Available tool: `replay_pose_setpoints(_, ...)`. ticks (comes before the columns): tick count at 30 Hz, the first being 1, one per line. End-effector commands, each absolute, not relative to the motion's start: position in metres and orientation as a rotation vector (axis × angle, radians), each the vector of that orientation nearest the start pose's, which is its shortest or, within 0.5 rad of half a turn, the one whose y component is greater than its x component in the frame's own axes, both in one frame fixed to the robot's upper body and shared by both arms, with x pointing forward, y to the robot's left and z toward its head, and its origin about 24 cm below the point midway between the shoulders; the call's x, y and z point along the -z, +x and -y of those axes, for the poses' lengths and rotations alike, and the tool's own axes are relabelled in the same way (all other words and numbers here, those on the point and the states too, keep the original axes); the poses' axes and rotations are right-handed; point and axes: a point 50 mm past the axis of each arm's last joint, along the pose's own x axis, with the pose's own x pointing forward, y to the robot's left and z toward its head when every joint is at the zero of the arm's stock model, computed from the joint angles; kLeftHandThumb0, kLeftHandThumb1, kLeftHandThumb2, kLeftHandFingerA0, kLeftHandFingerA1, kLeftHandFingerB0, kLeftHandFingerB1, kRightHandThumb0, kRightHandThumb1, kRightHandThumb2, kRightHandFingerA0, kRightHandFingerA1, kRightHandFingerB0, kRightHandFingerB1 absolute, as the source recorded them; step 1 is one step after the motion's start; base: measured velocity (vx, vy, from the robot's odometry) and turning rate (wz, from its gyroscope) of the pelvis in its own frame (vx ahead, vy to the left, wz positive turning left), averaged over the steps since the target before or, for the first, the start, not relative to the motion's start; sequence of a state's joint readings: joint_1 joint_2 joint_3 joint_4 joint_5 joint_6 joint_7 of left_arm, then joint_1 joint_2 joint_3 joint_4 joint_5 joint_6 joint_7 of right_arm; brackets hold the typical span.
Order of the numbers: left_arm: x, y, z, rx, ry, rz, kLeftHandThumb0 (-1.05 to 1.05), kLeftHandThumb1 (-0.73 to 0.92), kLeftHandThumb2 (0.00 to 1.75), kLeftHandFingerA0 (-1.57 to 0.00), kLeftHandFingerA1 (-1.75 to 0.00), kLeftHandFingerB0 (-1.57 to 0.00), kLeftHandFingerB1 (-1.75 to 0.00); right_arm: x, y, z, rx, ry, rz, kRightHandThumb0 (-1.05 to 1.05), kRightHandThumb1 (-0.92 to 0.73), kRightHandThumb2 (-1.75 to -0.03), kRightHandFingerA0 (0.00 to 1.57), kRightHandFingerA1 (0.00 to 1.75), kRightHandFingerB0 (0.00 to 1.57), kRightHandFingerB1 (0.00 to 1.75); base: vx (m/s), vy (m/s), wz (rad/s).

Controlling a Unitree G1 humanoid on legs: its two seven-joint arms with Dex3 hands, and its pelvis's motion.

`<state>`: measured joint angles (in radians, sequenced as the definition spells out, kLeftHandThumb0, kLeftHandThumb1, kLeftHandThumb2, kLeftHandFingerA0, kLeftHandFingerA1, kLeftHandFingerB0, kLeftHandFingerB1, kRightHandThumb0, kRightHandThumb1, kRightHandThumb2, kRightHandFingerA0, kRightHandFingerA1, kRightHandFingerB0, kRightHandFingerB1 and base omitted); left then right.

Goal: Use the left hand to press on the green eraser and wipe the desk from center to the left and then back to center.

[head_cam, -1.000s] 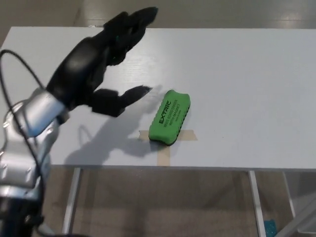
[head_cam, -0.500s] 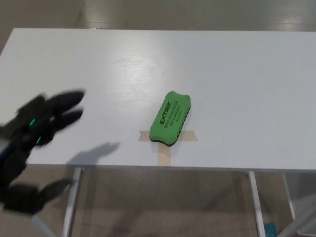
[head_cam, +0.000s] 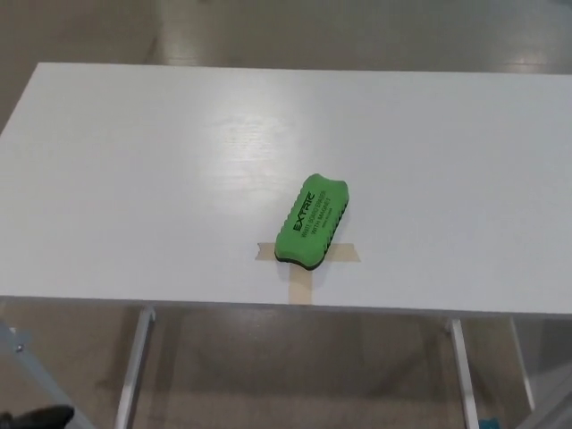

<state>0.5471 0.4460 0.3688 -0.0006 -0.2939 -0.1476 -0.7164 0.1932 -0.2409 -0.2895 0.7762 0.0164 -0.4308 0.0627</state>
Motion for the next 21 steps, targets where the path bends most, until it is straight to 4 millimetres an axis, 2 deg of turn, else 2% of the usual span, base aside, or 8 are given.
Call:
replay_pose_setpoints(1, 0.057, 0.103, -0.315, 0.047, 0.282, -0.58, -0.44, 0.62, 0.6, -0.8, -0.45, -0.29, -0.31, 0.093, 0.116, 0.283, 0.369, -0.151, -0.522, -0.37, -0.72, -0.63, 0.72, 0.52, 0.53, 0.36, 0.0, 0.0, 0.0)
replay_pose_setpoints(5, 0.081, 0.117, -0.315, -0.133, 0.147, -0.705, -0.45, 0.61, 0.59, -0.79, -0.44, -0.31, -0.31, 0.098, 0.12, 0.27, 0.352, -0.135, -0.515, -0.37, -0.72, -0.63, 0.72, 0.51, 0.51, 0.36, 0.0, 0.0, 0.0)
replay_pose_setpoints(7, 0.086, 0.12, -0.314, -0.172, 0.12, -0.731, -0.44, 0.6, 0.6, -0.8, -0.45, -0.3, -0.32, 0.102, 0.121, 0.266, 0.341, -0.131, -0.527, -0.37, -0.72, -0.63, 0.71, 0.5, 0.5, 0.36, 0.0, 0.0, 0.0)
replay_pose_setpoints(12, 0.093, 0.123, -0.314, -0.222, 0.058, -0.736, -0.41, 0.59, 0.6, -0.87, -0.48, -0.33, -0.33, 0.107, 0.126, 0.263, 0.287, -0.126, -0.561, -0.38, -0.73, -0.63, 0.71, 0.5, 0.49, 0.35, 0.0, 0.0, 0.0)
replay_pose_setpoints(17, 0.094, 0.126, -0.314, -0.219, 0.049, -0.71, -0.39, 0.58, 0.57, -0.88, -0.48, -0.33, -0.32, 0.102, 0.131, 0.261, 0.23, -0.242, -0.505, -0.38, -0.75, -0.63, 0.71, 0.5, 0.46, 0.35, 0.0, 0.0, 0.0)
replay_pose_setpoints(18, 0.094, 0.128, -0.313, -0.207, 0.046, -0.697, -0.4, 0.56, 0.57, -0.9, -0.48, -0.34, -0.32, 0.1, 0.132, 0.261, 0.224, -0.242, -0.489, -0.44, -0.62, -0.91, 0.64, 0.62, 0.39, 0.5, 0.0, 0.0, 0.0)
replay_pose_setpoints(21, 0.092, 0.133, -0.312, -0.189, 0.031, -0.67, -0.4, 0.56, 0.57, -0.9, -0.48, -0.33, -0.32, 0.096, 0.136, 0.257, 0.214, -0.215, -0.45, -0.44, -0.62, -0.91, 0.64, 0.61, 0.38, 0.49, 0.0, 0.0, 0.0)
